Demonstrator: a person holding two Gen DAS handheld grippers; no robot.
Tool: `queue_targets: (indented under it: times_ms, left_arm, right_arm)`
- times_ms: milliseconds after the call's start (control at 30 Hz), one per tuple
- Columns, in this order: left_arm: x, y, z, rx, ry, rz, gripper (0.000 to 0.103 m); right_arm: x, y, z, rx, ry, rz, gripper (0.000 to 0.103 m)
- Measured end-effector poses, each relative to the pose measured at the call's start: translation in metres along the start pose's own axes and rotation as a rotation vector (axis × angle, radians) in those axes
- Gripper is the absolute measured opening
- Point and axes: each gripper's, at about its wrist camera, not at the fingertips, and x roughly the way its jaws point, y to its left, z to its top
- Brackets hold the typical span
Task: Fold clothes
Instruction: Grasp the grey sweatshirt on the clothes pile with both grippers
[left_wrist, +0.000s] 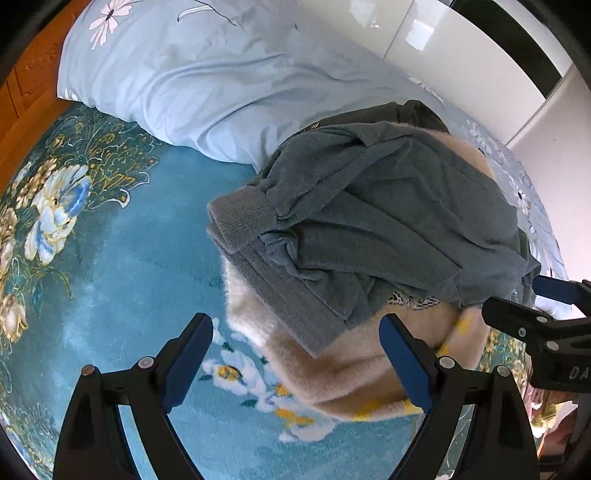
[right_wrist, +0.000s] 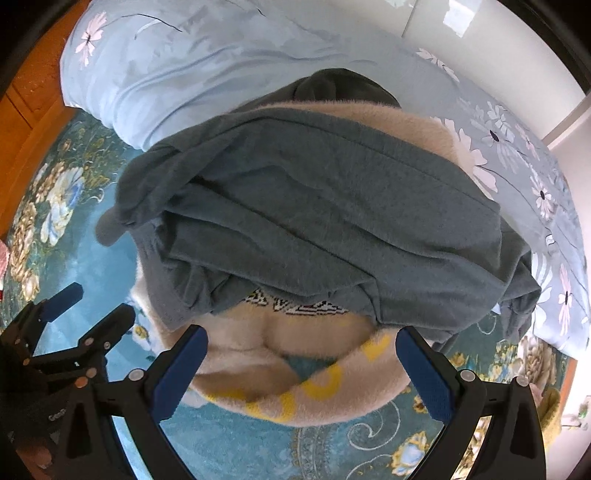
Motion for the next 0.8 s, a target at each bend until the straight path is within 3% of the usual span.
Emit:
queue_targets:
  times_ms: [133,567,667,800]
  left_arm:
    - [0.007,0.001,0.006,0.013,0.038,0.023,0.092]
    - [0.008,0.015,0.036,0.044,0.019,0.024,0.092]
    - [0.013,0.009,0.045,0.098,0.014,0.026,0.092]
    - [0.028,-0.01,0.069,0.224,0.003,0.114,0.092]
  right_arm:
    - [0.007,-0.003,0.009,-0.001,0.016,0.01,0.103]
    - [0.021,-0.01,0.022,0.015,0.046,0.03,0.103]
    - [0.016,-0.015,0.012,0.04,0.047,0.036,0.103]
    - [0.003,-0.033,-0.015,0.087,0.059,0.065,0.103]
